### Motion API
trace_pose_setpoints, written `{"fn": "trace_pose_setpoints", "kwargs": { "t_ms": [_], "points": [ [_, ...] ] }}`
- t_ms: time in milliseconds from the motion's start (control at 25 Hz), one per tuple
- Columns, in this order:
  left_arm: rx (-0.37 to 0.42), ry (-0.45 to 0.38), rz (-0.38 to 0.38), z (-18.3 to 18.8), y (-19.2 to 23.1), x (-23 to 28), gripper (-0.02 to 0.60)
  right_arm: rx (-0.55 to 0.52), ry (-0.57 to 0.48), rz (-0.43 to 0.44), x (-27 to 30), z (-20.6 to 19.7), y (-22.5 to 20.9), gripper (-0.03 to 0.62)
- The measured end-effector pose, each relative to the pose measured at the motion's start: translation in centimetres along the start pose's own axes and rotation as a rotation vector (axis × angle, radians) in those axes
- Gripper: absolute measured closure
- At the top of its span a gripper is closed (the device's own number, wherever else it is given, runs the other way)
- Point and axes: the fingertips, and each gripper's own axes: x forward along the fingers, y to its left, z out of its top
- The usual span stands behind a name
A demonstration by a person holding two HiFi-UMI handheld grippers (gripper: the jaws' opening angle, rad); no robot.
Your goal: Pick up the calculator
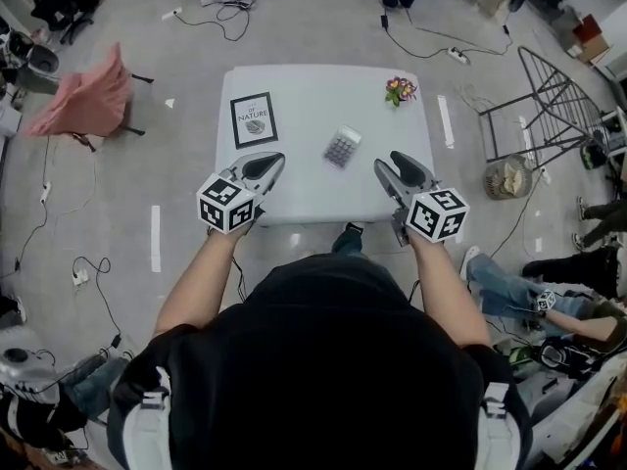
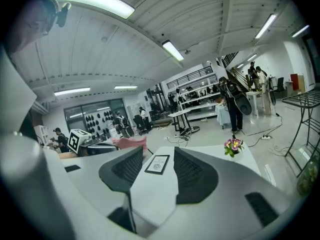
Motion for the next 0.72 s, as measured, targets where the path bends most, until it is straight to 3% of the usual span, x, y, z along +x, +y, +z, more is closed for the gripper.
{"fn": "trace_pose_setpoints", "kwargs": {
  "t_ms": [400,720],
  "points": [
    [-0.018,0.006,0.045,0.9,2.1,1.0,0.565,0.041,-0.059,0.030,2.4,3.2,-2.3,0.391],
    [-0.021,0.025,0.071,2.1,3.9,4.5,0.565,0.083,-0.046,0.046,5.0,4.6,-7.1,0.391]
  ]
}}
